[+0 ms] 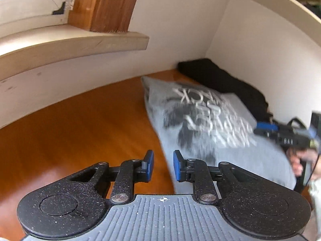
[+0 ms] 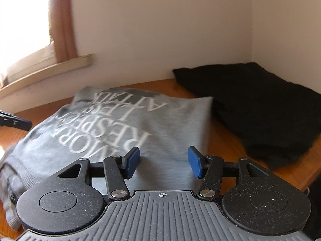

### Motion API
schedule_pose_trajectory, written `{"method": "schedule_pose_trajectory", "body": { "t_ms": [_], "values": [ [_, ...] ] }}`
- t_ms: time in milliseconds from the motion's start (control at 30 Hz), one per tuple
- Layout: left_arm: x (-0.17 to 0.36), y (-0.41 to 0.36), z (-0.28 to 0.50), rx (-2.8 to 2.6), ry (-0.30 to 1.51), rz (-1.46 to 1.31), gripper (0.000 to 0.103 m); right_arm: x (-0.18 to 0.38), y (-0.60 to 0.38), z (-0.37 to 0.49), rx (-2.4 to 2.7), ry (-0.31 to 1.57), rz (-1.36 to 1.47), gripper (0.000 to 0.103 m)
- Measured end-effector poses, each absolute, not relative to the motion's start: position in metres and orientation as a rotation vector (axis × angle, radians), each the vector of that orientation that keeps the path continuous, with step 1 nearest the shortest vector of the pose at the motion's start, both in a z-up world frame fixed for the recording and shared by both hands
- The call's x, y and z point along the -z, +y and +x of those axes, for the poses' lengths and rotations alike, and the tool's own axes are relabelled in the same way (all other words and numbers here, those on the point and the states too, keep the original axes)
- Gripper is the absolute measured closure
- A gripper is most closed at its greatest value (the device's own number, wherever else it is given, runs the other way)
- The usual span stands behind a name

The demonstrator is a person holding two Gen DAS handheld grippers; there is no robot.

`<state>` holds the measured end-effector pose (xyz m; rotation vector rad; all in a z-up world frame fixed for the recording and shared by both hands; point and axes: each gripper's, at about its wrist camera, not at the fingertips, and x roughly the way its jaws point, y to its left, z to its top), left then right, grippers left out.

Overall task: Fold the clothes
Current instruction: 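Pinch the T-shirt edge with the left gripper while the right gripper pinches the hem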

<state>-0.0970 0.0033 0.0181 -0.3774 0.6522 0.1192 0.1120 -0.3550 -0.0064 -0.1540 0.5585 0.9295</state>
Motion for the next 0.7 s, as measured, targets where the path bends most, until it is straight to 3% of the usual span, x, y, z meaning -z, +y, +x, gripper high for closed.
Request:
{"method": "schedule_pose_trajectory", "body": {
  "t_ms": [67, 167, 467, 533, 700],
  "values": [
    [-0.017, 0.009, -0.078, -0.104, 0.655, -0.394, 0.080, 0.006, -0.355, 0.120, -0.896, 0.567, -0.150, 0.049],
    [-0.014, 0.017, -0.051, -0.083, 0.660, -0.417, 0.068, 0.009, -0.356, 0.135, -0.893, 0.609, -0.110, 0.049],
    [0.002, 0.032, -0.012, -0.051, 0.674, -0.452, 0.067, 0.012, -0.340, 0.157, -0.944, 0.651, -0.088, 0.053],
    [0.005, 0.038, -0.008, -0.040, 0.664, -0.476, 0.067, 0.012, -0.336, 0.159, -0.958, 0.652, -0.085, 0.056],
    [0.009, 0.047, -0.002, -0.008, 0.653, -0.521, 0.067, 0.014, -0.329, 0.168, -0.988, 0.693, -0.026, 0.078]
  ]
}}
